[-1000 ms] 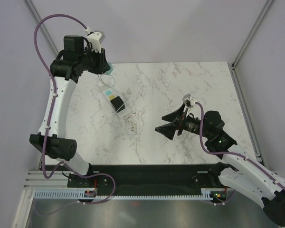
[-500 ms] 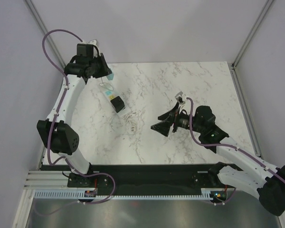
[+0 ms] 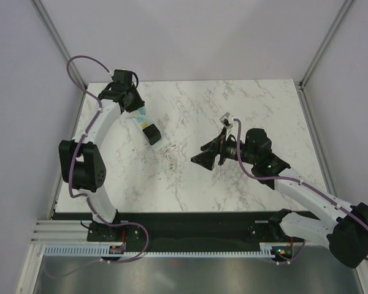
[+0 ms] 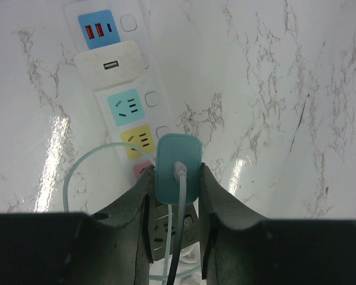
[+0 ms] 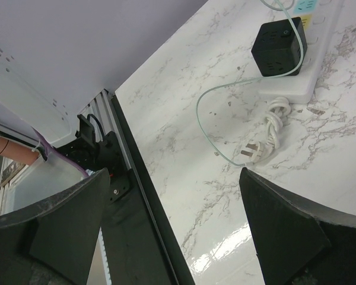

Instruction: Insert the plug

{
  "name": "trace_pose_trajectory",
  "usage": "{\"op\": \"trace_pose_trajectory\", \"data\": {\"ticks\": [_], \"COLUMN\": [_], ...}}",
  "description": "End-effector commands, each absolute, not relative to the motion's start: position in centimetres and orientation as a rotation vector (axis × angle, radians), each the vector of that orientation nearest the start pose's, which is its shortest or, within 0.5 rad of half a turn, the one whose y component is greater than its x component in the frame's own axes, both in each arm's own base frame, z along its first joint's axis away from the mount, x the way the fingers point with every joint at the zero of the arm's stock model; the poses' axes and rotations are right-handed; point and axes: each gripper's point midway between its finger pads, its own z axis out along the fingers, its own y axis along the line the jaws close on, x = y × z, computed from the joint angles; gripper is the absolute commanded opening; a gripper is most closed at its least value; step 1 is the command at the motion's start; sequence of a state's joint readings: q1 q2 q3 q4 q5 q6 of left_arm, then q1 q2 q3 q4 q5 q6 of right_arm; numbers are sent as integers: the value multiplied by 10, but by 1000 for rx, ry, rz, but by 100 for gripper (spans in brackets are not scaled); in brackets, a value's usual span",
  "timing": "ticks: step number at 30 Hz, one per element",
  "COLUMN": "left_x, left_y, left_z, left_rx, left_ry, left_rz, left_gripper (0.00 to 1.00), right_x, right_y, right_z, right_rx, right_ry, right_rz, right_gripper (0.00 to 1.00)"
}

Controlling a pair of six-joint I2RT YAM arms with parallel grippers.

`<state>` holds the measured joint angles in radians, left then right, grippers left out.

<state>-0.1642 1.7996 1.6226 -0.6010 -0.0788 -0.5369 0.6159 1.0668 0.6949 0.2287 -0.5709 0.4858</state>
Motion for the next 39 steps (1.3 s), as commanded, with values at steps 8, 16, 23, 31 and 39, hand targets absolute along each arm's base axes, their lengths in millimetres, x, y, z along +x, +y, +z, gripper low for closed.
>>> {"op": "trace_pose_trajectory", "data": {"ticks": [8,16,23,31,39], "left_x": [480,479,489,491,492], "left_y": [-78,-81,-88,-88,-87], "left_z": [143,124,114,106,97], "left_rx": [-627,-583,-559,-519,-521], "left_ry": [2256,2269,2272,2277,2285], "left_rz": [-52,-28,-44,35,72], "left_gripper": [2,2,2,2,2], "right_x": [231,238,243,246,245], "right_y": [301,303,309,317,326], "right_z": [259,257,256,255,257], "right_rx": [-602,-610,-613,-633,-655], "right_ry": [1784,1828,1856,1879,1882], "right_rz": [1262,1225,1211,1187,1177], "right_gripper": [98,98,98,98,98]}}
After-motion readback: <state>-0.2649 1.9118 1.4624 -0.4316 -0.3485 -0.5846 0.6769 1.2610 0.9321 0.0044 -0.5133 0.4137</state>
